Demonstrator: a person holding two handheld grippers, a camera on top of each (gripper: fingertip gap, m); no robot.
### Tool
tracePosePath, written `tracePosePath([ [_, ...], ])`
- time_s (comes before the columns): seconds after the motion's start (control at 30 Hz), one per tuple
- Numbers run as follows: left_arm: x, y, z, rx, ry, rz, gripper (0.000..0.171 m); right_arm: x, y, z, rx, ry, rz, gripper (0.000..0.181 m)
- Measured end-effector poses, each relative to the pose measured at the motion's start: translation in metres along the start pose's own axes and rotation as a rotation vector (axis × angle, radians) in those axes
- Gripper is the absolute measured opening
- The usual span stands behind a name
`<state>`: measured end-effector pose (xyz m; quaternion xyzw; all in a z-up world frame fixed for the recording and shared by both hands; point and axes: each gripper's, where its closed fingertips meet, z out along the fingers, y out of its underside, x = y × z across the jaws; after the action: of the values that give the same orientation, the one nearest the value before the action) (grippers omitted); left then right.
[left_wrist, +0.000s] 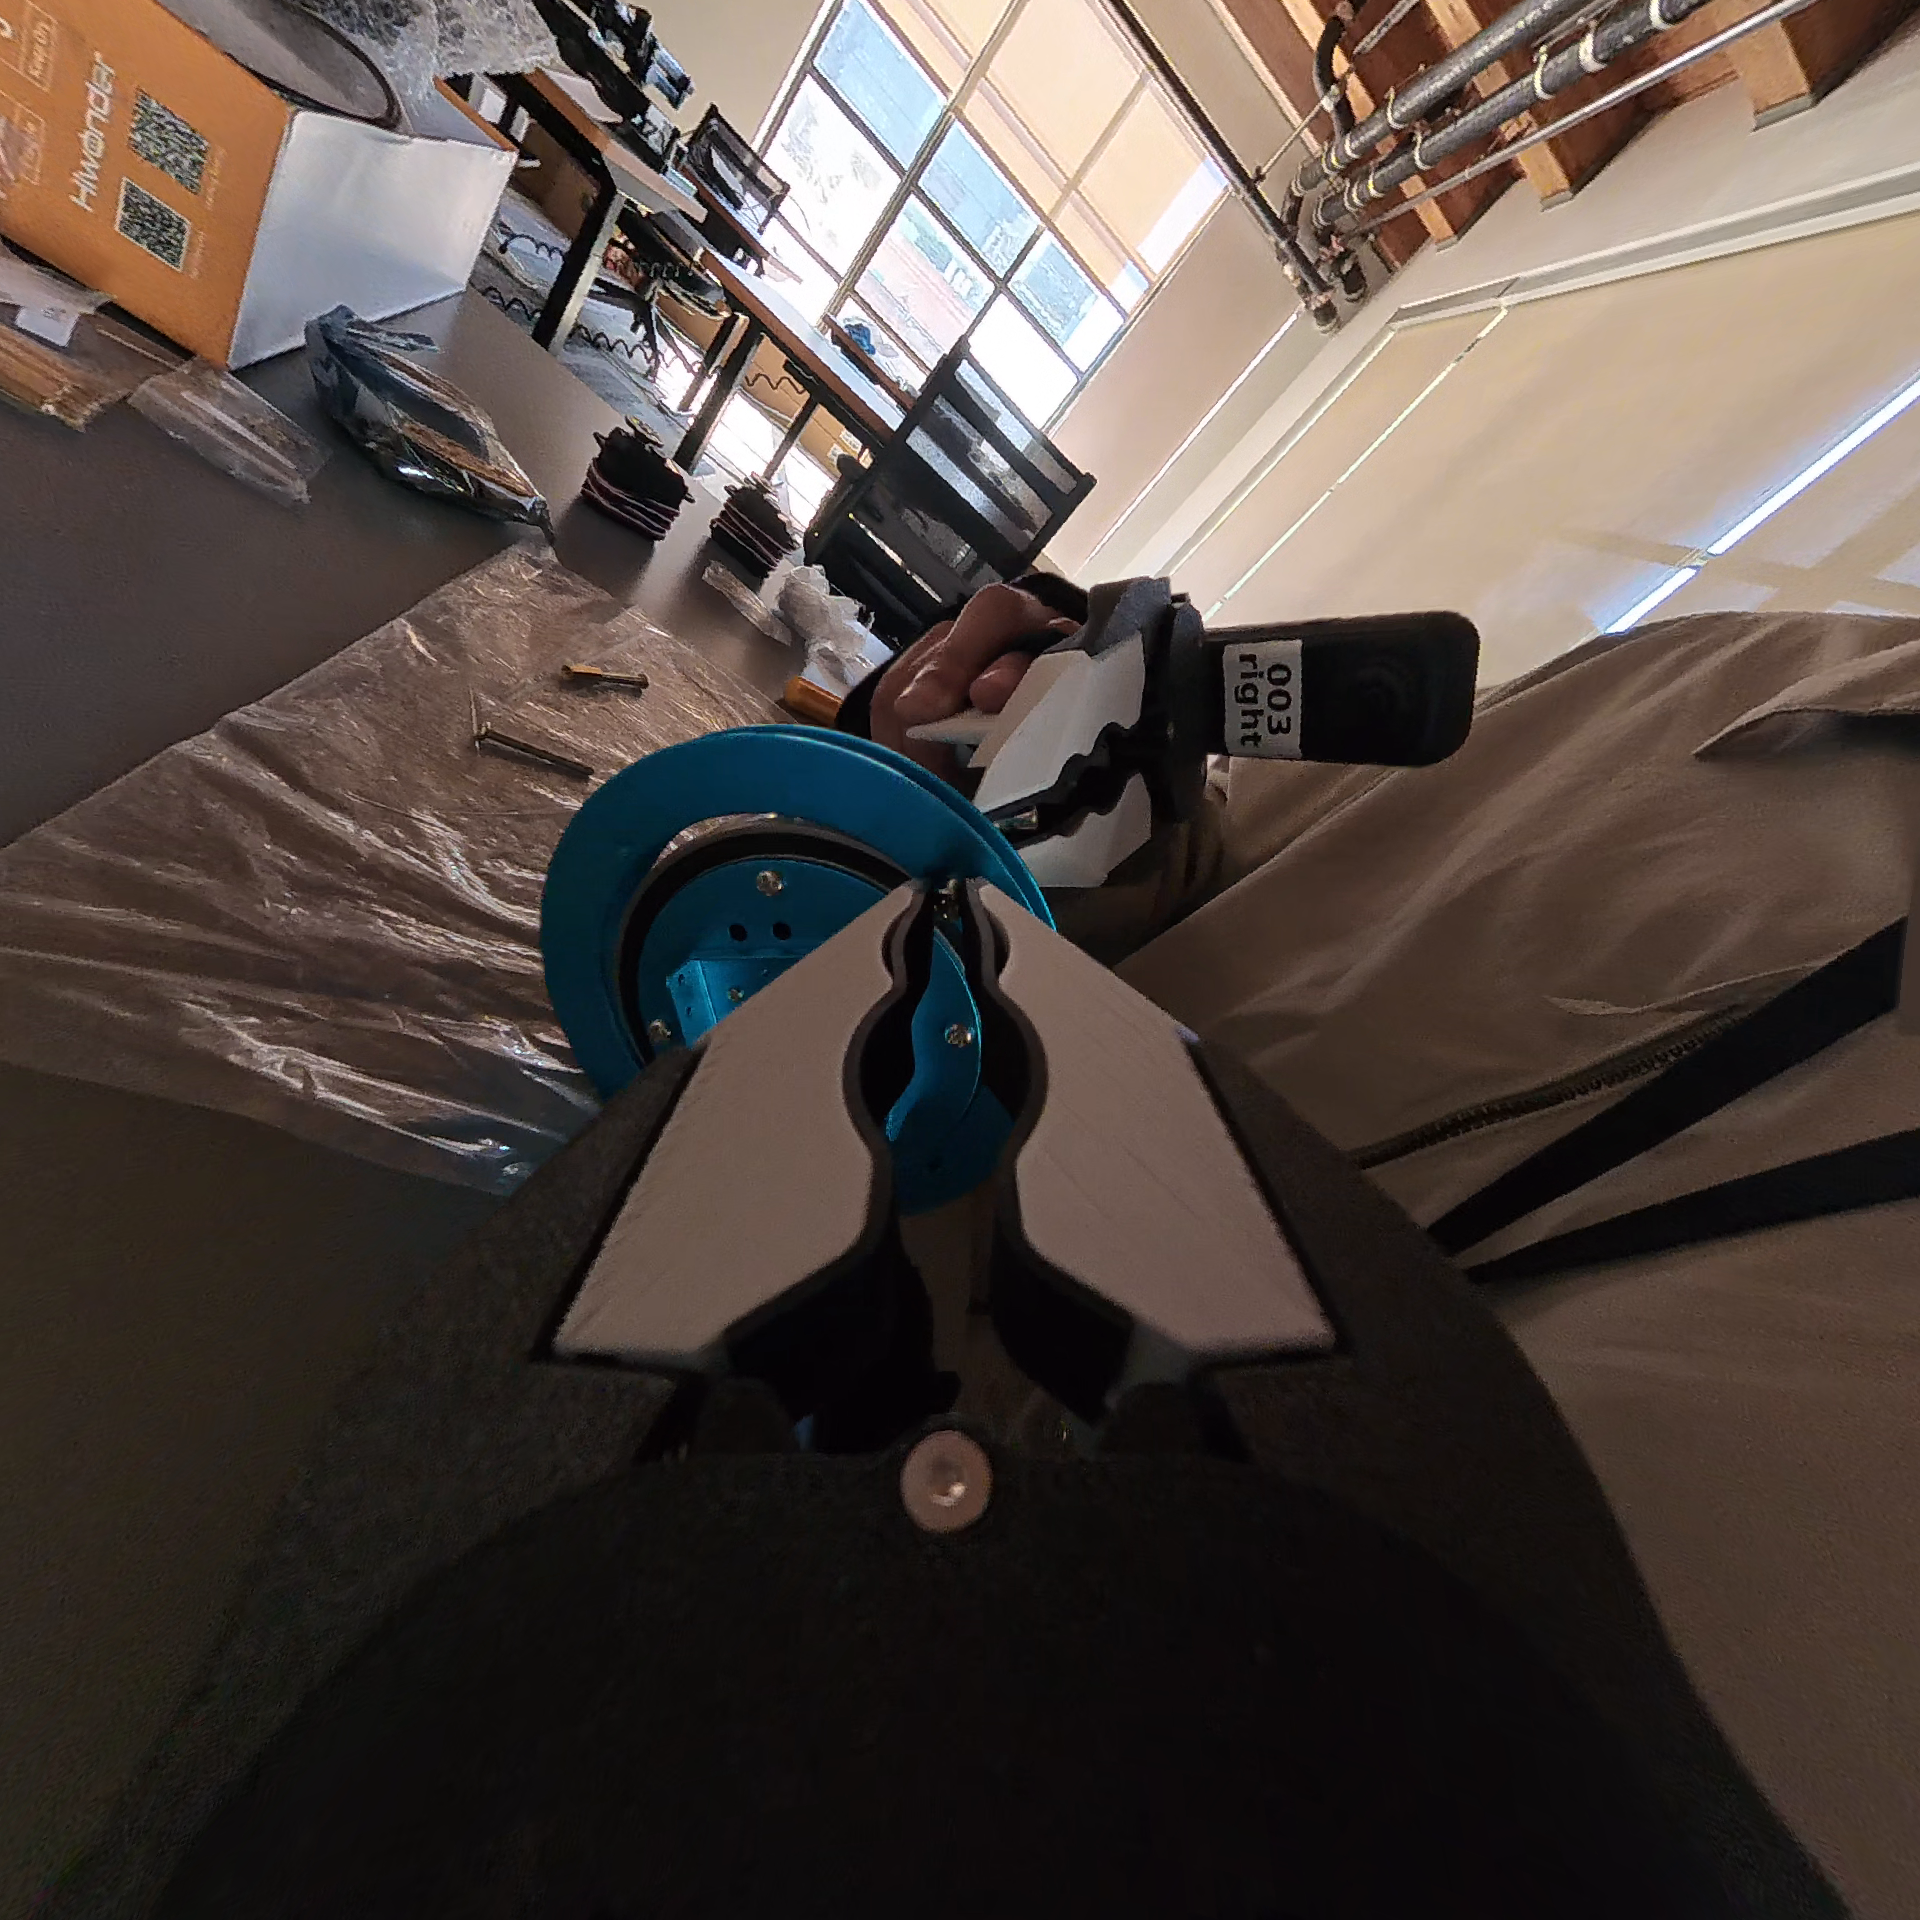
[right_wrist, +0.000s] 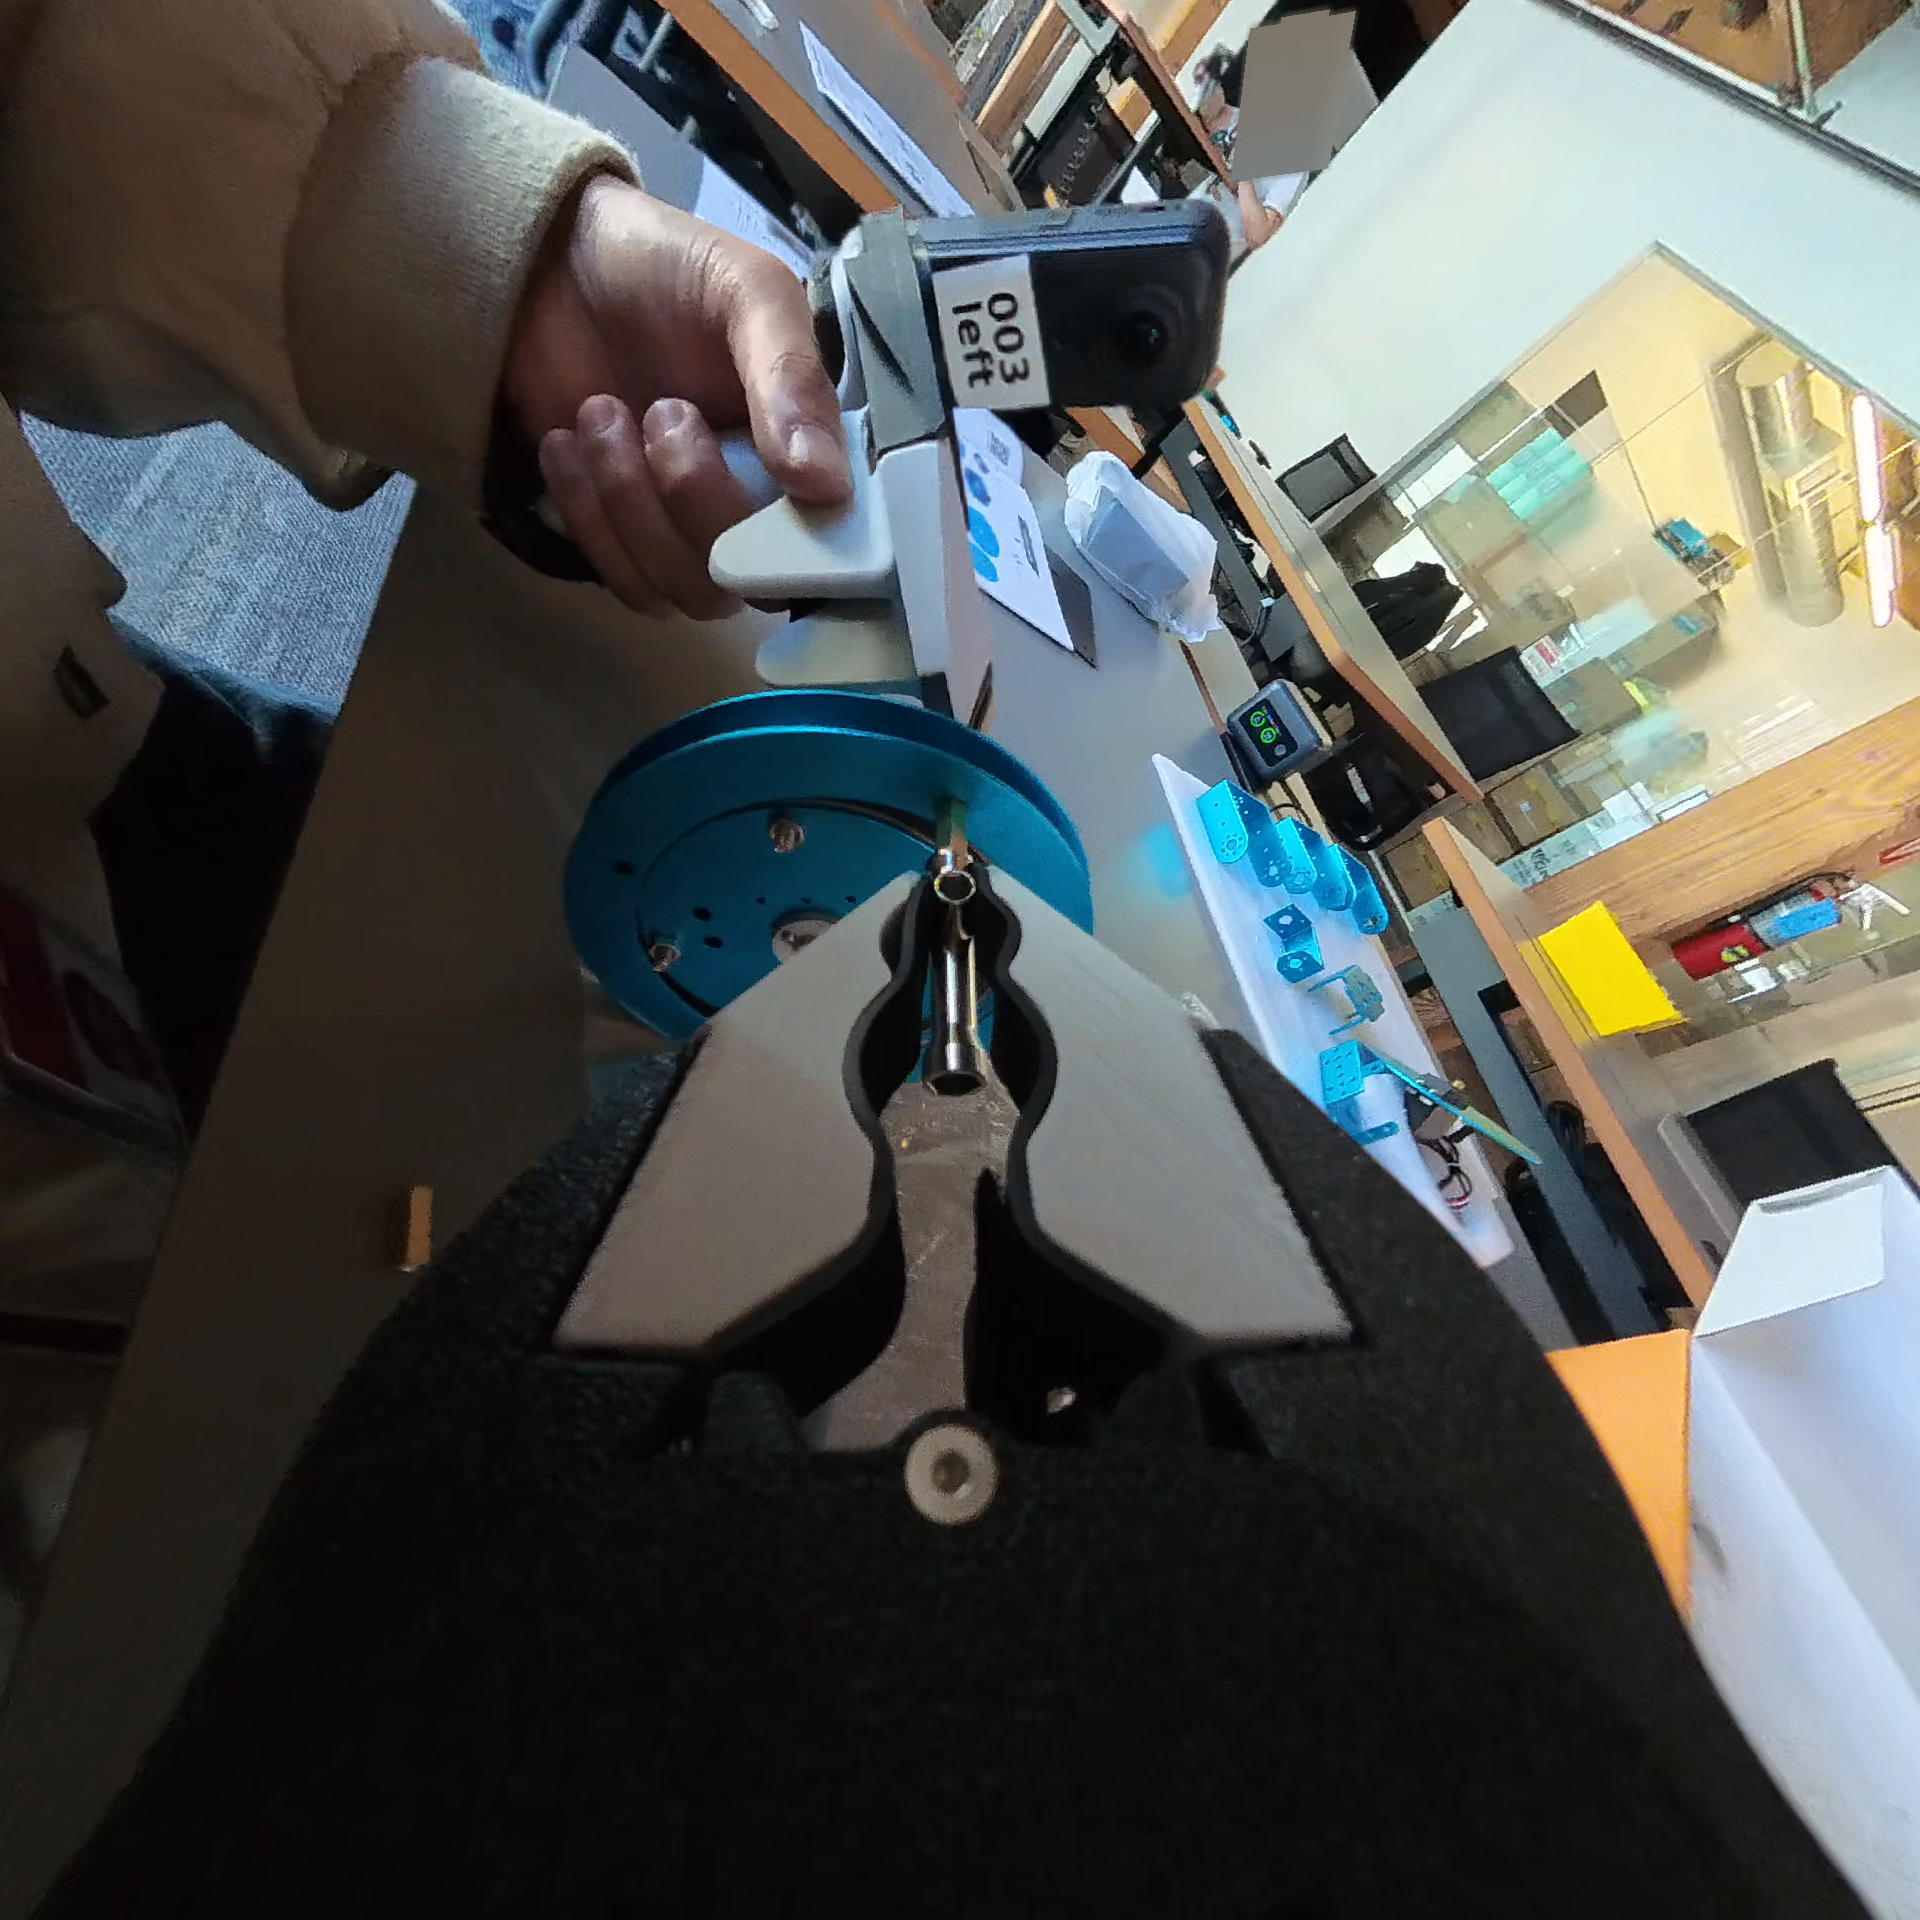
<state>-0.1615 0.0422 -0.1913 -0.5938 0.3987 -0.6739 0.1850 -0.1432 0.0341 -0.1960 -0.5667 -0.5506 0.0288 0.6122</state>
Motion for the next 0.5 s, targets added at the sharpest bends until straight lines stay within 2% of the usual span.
tracePosePath([
  [0.07, -0.0001, -0.0002, 0.0001, 0.008, -0.009, -0.005, 0.002, 0.0002, 0.0000, 0.0000, 0.000, 0.017, -0.014, 0.006],
  [0.23, 0.0004, -0.0003, -0.0002, 0.022, -0.013, -0.023, 0.002, 0.0008, -0.0011, -0.0001, -0.036, 0.136, -0.275, 0.006],
  [0.3, -0.0002, -0.0007, -0.0009, 0.022, -0.021, -0.013, 0.002, 0.0007, -0.0011, 0.0008, -0.042, 0.124, -0.258, 0.006],
  [0.37, -0.0008, -0.0008, -0.0015, 0.020, -0.029, 0.001, 0.003, 0.0015, 0.0004, 0.0020, -0.041, 0.045, -0.052, 0.006],
  [0.5, -0.0013, -0.0005, -0.0022, 0.018, -0.039, 0.020, 0.003, 0.0007, 0.0022, 0.0041, -0.011, -0.136, 0.483, 0.006],
])
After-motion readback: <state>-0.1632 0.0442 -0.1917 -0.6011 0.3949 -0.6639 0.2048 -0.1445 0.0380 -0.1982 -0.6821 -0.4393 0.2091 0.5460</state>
